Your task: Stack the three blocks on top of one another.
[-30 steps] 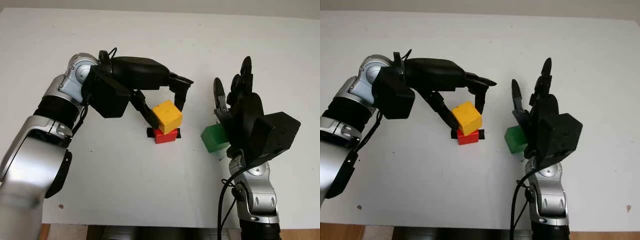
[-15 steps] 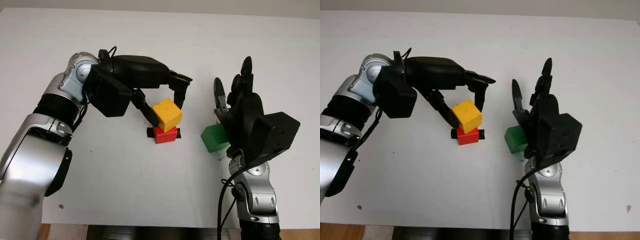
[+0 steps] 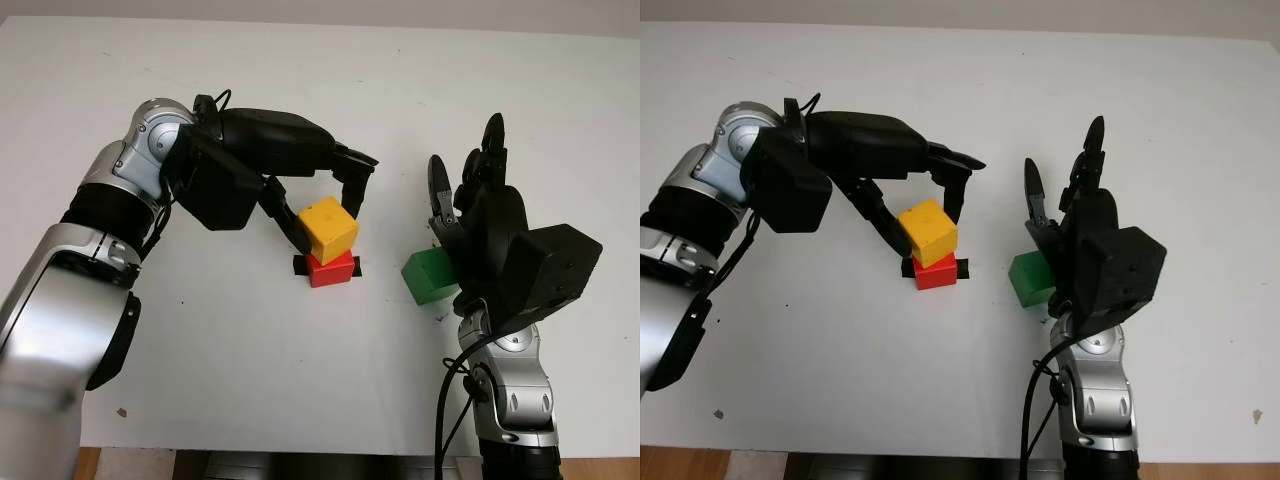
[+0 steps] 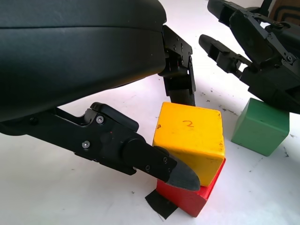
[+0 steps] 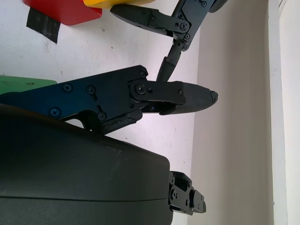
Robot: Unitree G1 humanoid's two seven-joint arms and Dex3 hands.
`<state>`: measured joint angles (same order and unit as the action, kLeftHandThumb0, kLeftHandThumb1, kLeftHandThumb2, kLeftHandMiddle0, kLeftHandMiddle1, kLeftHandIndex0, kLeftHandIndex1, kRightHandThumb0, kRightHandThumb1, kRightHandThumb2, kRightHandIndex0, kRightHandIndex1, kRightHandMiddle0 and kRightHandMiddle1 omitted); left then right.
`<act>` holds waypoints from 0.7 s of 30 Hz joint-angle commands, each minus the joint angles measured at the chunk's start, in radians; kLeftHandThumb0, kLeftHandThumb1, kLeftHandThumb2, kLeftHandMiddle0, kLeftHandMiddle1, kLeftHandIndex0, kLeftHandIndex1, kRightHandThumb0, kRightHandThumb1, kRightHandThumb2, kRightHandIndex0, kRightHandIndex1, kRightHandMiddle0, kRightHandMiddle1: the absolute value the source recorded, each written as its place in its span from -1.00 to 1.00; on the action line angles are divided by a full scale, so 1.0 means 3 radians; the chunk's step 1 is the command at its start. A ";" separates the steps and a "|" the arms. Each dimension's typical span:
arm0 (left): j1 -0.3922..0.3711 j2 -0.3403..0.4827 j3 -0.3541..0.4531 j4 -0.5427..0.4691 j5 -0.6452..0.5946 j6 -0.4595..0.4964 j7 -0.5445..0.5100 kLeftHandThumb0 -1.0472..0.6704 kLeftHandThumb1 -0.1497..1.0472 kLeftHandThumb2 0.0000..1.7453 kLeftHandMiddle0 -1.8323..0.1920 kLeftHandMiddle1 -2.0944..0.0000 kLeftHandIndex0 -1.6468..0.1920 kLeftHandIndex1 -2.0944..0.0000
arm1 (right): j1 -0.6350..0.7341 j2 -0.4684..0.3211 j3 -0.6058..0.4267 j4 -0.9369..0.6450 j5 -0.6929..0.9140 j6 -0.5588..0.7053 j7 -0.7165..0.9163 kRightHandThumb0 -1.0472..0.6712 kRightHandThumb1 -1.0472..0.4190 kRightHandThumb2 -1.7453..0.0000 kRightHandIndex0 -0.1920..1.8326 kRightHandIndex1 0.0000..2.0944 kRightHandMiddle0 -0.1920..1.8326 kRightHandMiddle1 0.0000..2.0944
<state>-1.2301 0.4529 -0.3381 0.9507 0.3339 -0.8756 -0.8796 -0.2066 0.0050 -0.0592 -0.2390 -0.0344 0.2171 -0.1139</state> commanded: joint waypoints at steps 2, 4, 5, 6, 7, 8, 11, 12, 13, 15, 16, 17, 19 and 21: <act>-0.0068 0.0041 -0.0038 -0.0042 0.0009 0.0004 -0.0036 -0.39 0.99 -0.94 0.74 0.95 0.45 -0.59 | 0.0031 -0.0010 -0.0002 -0.0029 0.0001 -0.0031 0.0012 -0.51 -1.00 0.54 -1.00 -0.99 -0.99 -0.95; -0.0065 0.0038 -0.0034 -0.0036 0.0004 -0.0003 -0.0030 -0.39 0.99 -0.94 0.74 0.95 0.46 -0.59 | 0.0031 -0.0015 0.0002 -0.0036 -0.0016 -0.0021 0.0008 -0.51 -1.00 0.54 -1.00 -0.99 -0.99 -0.95; -0.0064 0.0037 -0.0033 -0.0034 0.0006 -0.0005 -0.0026 -0.39 0.99 -0.94 0.74 0.95 0.46 -0.59 | 0.0031 -0.0015 0.0003 -0.0039 -0.0019 -0.0017 0.0007 -0.51 -1.00 0.53 -1.00 -0.99 -0.99 -0.95; -0.0062 0.0037 -0.0032 -0.0032 0.0005 -0.0006 -0.0023 -0.40 0.99 -0.94 0.74 0.95 0.46 -0.59 | 0.0030 -0.0008 0.0001 -0.0042 -0.0017 -0.0014 0.0001 -0.51 -1.00 0.53 -1.00 -0.99 -0.99 -0.95; -0.0058 0.0034 -0.0030 -0.0040 0.0001 0.0010 -0.0027 -0.40 0.99 -0.94 0.74 0.95 0.46 -0.59 | 0.0029 -0.0004 -0.0002 -0.0040 -0.0010 -0.0024 0.0003 -0.51 -1.00 0.54 -1.00 -0.98 -0.99 -0.95; -0.0055 0.0032 -0.0029 -0.0046 -0.0003 0.0023 -0.0032 -0.41 0.97 -0.94 0.74 0.95 0.45 -0.57 | 0.0028 -0.0002 -0.0003 -0.0038 -0.0007 -0.0031 0.0005 -0.51 -1.00 0.54 -1.00 -0.98 -0.99 -0.95; -0.0059 0.0036 -0.0055 -0.0079 0.0021 0.0052 -0.0065 -0.47 0.93 -0.94 0.78 0.96 0.50 -0.34 | 0.0030 -0.0002 0.0002 -0.0042 -0.0016 -0.0019 0.0000 -0.51 -1.00 0.54 -1.00 -0.98 -1.00 -0.95; -0.0058 0.0039 -0.0061 -0.0091 0.0028 0.0053 -0.0074 -0.54 0.91 -0.94 0.82 0.96 0.55 -0.08 | 0.0031 -0.0001 0.0003 -0.0044 -0.0020 -0.0011 -0.0005 -0.51 -1.00 0.54 -1.00 -0.98 -0.99 -0.95; -0.0055 0.0041 -0.0064 -0.0099 0.0032 0.0043 -0.0075 -0.56 0.89 -0.94 0.84 0.95 0.56 0.09 | 0.0031 -0.0002 0.0004 -0.0045 -0.0026 -0.0006 -0.0009 -0.51 -1.00 0.54 -0.99 -0.98 -0.99 -0.95; -0.0047 0.0047 -0.0070 -0.0105 0.0032 0.0023 -0.0072 -0.62 0.86 -0.94 0.87 0.95 0.59 0.36 | 0.0027 -0.0003 0.0003 -0.0034 -0.0025 -0.0012 -0.0008 -0.51 -1.00 0.55 -0.99 -0.98 -0.99 -0.95; -0.0046 0.0051 -0.0075 -0.0111 0.0027 0.0018 -0.0081 -0.63 0.86 -0.94 0.88 0.96 0.61 0.41 | 0.0026 -0.0005 0.0002 -0.0031 -0.0023 -0.0015 -0.0005 -0.51 -1.00 0.55 -0.99 -0.98 -0.99 -0.95; -0.0045 0.0054 -0.0079 -0.0117 0.0023 0.0018 -0.0088 -0.65 0.86 -0.94 0.89 0.96 0.63 0.44 | 0.0025 -0.0006 0.0002 -0.0029 -0.0022 -0.0017 -0.0002 -0.51 -1.00 0.55 -1.00 -0.98 -0.99 -0.95; -0.0034 0.0058 -0.0076 -0.0139 -0.0010 0.0008 -0.0124 -0.66 0.85 -0.94 0.91 0.96 0.67 0.48 | 0.0024 -0.0016 0.0004 -0.0021 -0.0033 -0.0033 0.0001 -0.51 -1.00 0.54 -1.00 -0.97 -0.99 -0.95; -0.0024 0.0061 -0.0072 -0.0157 -0.0033 0.0005 -0.0152 -0.66 0.84 -0.94 0.93 0.97 0.71 0.51 | 0.0019 -0.0018 0.0005 -0.0016 -0.0045 -0.0027 -0.0003 -0.52 -1.00 0.54 -1.00 -0.97 -0.99 -0.95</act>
<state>-1.2307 0.4647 -0.3533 0.9255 0.3352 -0.8665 -0.9171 -0.2065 0.0048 -0.0589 -0.2389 -0.0424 0.2171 -0.1143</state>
